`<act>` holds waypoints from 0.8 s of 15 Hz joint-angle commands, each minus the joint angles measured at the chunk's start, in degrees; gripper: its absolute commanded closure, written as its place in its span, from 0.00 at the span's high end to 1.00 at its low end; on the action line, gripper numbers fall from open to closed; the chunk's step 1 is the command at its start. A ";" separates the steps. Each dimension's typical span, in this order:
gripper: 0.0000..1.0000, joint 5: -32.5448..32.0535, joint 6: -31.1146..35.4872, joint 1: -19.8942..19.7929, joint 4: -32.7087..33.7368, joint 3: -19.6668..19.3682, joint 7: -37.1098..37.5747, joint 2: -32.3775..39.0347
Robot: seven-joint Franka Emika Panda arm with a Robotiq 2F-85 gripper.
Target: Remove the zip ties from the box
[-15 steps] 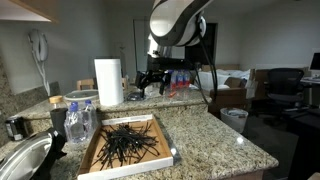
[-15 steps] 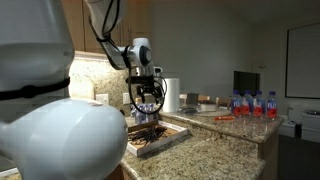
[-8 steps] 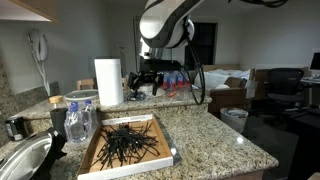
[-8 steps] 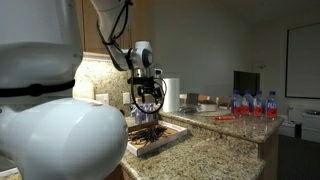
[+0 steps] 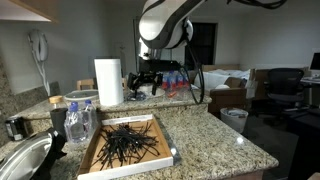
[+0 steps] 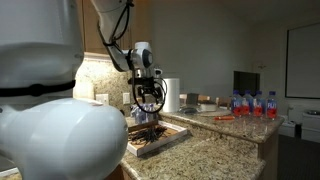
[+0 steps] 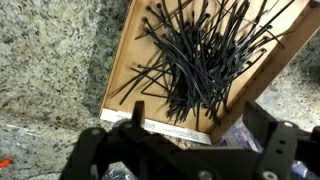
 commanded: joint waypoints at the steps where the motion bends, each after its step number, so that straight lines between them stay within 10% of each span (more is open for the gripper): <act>1: 1.00 -5.45 -0.03 0.64 4.65 0.30 1.54 4.67; 12: 1.00 -12.26 -3.84 5.16 15.52 -1.95 -2.74 19.34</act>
